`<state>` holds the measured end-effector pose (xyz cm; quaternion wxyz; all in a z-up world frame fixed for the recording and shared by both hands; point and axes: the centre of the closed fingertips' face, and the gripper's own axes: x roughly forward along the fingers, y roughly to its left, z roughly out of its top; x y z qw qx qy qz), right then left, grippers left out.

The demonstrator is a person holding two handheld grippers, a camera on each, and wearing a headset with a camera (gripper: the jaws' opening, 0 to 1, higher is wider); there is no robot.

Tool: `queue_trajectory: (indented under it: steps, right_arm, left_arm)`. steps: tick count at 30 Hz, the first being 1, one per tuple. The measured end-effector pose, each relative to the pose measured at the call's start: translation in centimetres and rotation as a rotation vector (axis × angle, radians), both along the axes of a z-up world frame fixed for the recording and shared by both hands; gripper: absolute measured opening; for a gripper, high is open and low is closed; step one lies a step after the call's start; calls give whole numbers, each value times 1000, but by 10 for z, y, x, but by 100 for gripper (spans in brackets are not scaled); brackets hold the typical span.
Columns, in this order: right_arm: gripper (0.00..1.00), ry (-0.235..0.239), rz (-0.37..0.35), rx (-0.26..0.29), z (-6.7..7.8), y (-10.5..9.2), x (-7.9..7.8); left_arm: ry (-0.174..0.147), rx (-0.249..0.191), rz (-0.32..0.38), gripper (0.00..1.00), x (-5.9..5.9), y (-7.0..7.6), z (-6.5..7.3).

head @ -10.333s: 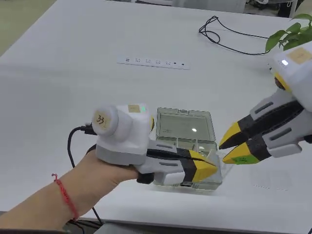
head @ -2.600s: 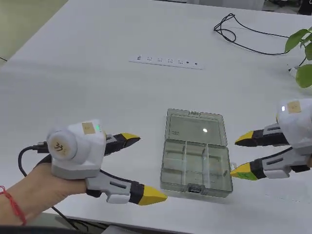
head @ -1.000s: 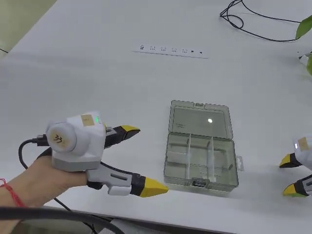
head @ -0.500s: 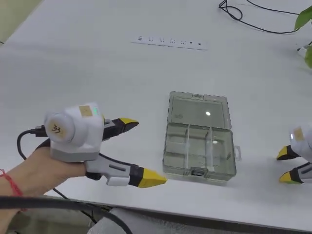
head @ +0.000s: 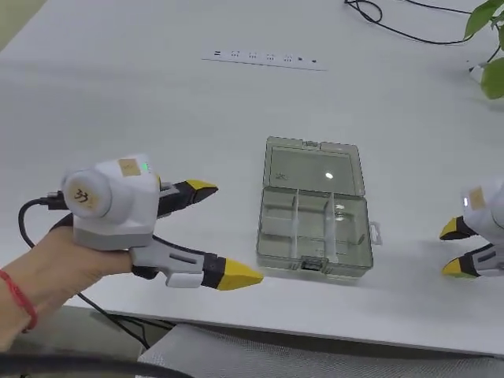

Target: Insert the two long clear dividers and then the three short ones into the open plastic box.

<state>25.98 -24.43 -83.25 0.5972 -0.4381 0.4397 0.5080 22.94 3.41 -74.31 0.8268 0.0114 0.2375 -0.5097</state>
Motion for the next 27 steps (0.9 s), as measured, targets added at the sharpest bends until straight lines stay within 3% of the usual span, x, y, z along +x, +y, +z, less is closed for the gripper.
queue_trajectory:
  steps: [11, 13, 18, 27]
  right_arm:
    - [33, -70, 17, 37, 32, 17, 5]
    - [33, -84, 25, 46, 28, 18, 9]
    - [33, -114, 33, 67, 48, 28, 7]
    - [33, -174, 48, 133, 89, 58, 2]
  left_arm:
    - [-12, -6, -7, 96, 5, -6, 8]
    - [-14, -13, -3, 95, 6, -7, 10]
    - [-17, -21, -3, 95, 9, -9, 14]
    - [2, -75, 26, 89, 17, -20, 30]
